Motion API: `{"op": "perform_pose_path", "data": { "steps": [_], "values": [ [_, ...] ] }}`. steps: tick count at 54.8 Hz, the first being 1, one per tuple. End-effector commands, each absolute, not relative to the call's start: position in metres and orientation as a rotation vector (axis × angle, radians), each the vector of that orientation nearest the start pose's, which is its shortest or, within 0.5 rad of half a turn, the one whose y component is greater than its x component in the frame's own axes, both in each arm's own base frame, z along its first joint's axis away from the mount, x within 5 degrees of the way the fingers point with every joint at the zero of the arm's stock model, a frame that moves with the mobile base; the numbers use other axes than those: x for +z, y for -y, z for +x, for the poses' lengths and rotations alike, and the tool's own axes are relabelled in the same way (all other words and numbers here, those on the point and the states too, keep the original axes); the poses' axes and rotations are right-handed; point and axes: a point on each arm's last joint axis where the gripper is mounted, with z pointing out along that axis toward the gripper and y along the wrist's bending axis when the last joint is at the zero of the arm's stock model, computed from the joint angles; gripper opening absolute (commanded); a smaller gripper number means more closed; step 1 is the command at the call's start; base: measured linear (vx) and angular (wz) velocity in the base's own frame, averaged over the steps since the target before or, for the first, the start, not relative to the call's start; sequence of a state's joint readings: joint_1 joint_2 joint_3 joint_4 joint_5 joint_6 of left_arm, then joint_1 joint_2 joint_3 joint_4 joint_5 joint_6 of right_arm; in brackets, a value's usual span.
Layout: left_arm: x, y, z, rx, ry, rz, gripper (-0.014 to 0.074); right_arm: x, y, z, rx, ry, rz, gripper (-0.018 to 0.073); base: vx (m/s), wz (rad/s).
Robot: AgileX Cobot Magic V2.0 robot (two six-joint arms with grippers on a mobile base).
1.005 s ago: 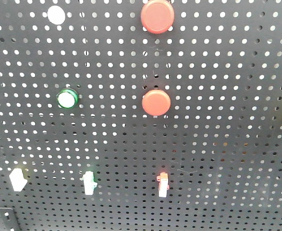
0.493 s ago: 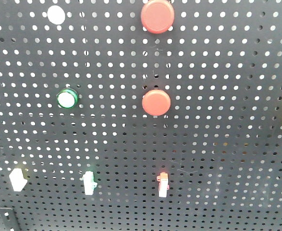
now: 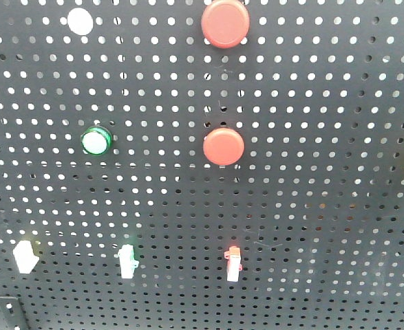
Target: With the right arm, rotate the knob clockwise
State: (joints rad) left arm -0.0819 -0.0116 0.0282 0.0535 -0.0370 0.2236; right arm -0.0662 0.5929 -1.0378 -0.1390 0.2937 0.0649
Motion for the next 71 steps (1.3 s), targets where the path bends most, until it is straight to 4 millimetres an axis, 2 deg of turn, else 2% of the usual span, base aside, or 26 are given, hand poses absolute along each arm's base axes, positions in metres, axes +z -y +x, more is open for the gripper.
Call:
{"op": "perform_pose_path", "data": {
  "steps": [1,10,16,26,33,45,53,61,71],
  "values": [
    [0.204,0.005,0.055,0.144,-1.383,0.254,-0.0006,0.513,0.008,0.082,-0.107,-1.213,0.044,0.0002,0.00,0.00],
    [0.204,0.005,0.055,0.144,-1.383,0.254,-0.0006,0.530,0.007,0.087,-0.043,-1.103,0.058,0.0002,0.00,0.00],
    [0.204,0.005,0.055,0.144,-1.383,0.254,-0.0006,0.530,0.006,0.089,-0.013,-1.102,0.072,0.0002,0.00,0.00],
    [0.204,0.005,0.055,0.144,-1.383,0.254,-0.0006,0.524,0.005,0.105,-0.004,-1.164,0.049,0.0002,0.00,0.00],
    [0.204,0.005,0.055,0.144,-1.383,0.254,-0.0006,0.521,-0.009,0.119,-0.012,-1.196,-0.102,0.0002,0.00,0.00],
    [0.204,0.005,0.055,0.144,-1.383,0.254,-0.0006,0.521,-0.046,0.133,-0.054,-1.196,-0.468,0.0004,0.00,0.00],
    [0.204,0.005,0.055,0.144,-1.383,0.254,-0.0006,0.528,-0.052,0.131,-0.097,-1.144,-0.537,0.0022,0.00,0.00],
    [0.204,0.005,0.055,0.144,-1.383,0.254,-0.0006,0.528,-0.051,0.131,-0.145,-1.134,-0.559,0.0100,0.00,0.00],
    [0.204,0.005,0.055,0.144,-1.383,0.254,-0.0006,0.527,-0.049,0.133,-0.269,-1.126,-0.617,0.0277,0.00,0.00]
  ]
}}
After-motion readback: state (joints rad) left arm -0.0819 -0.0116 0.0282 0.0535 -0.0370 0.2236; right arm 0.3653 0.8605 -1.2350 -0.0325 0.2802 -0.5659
